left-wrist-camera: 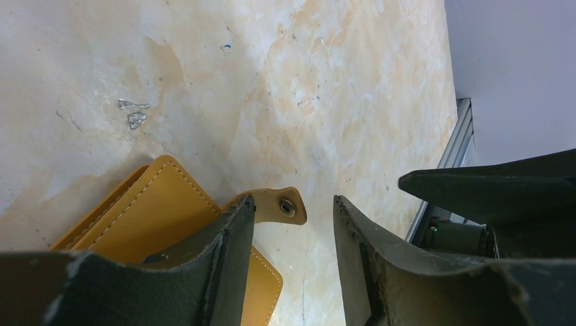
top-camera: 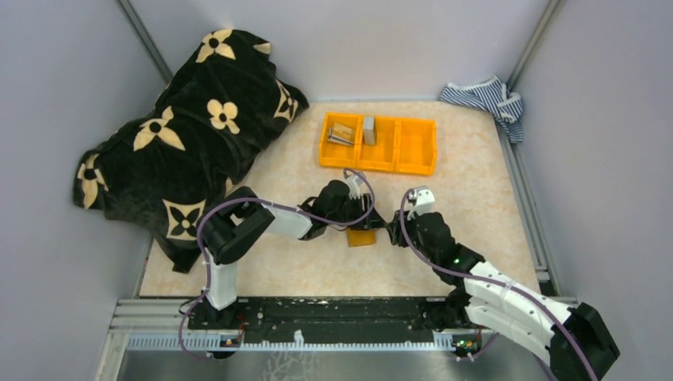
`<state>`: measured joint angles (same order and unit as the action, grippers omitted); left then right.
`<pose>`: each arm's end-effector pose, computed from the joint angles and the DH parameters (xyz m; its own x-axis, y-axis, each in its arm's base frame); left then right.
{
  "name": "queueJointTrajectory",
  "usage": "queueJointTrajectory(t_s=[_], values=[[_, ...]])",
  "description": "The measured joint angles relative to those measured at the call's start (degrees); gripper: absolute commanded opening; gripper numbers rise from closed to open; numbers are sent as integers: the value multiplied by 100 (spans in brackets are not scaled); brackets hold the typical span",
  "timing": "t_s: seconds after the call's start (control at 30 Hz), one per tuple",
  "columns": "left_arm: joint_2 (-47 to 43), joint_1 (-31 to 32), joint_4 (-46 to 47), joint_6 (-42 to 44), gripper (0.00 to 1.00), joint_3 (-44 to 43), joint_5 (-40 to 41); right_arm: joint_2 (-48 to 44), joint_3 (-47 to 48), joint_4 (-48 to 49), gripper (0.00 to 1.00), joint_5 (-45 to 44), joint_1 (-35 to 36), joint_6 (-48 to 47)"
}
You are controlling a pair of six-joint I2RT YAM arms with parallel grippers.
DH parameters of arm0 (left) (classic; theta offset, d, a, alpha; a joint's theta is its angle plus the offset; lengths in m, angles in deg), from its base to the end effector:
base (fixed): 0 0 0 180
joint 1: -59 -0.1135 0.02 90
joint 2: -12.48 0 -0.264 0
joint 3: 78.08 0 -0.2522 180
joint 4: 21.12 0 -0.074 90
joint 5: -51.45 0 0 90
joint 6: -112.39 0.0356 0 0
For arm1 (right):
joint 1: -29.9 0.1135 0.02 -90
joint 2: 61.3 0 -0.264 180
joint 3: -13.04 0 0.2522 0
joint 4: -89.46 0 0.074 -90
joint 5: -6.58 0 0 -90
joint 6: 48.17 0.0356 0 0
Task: Take the credit cards out of the card holder
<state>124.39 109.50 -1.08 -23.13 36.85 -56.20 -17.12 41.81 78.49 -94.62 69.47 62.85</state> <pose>0.2381 -0.3058 0.1258 -0.8484 -0.0397 -0.5279 0.4312 0.5266 -0.7326 0.1365 0.1038 0.1821 -0.4957 0.0468 -0.8672 -0.3352 0.9108 0.2408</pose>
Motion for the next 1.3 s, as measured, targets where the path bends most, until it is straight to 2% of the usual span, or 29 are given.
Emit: queueJointTrajectory(t_s=[0.2,0.67,0.7,0.87,1.3], values=[[0,2,-24,-31,54,-33,35,-444,-4,-127,41,-98,0,0],[2,4,-26,-243,55,-136,-109,-498,-151,-323,34,-234,0,7],[2,4,-26,-249,54,-140,-120,-498,-151,-334,32,-260,0,15],[2,4,-22,-295,54,-170,-188,-461,-151,-378,0,-385,0,101],[407,4,103,-540,54,-595,-203,-439,-389,-289,0,-236,0,162]])
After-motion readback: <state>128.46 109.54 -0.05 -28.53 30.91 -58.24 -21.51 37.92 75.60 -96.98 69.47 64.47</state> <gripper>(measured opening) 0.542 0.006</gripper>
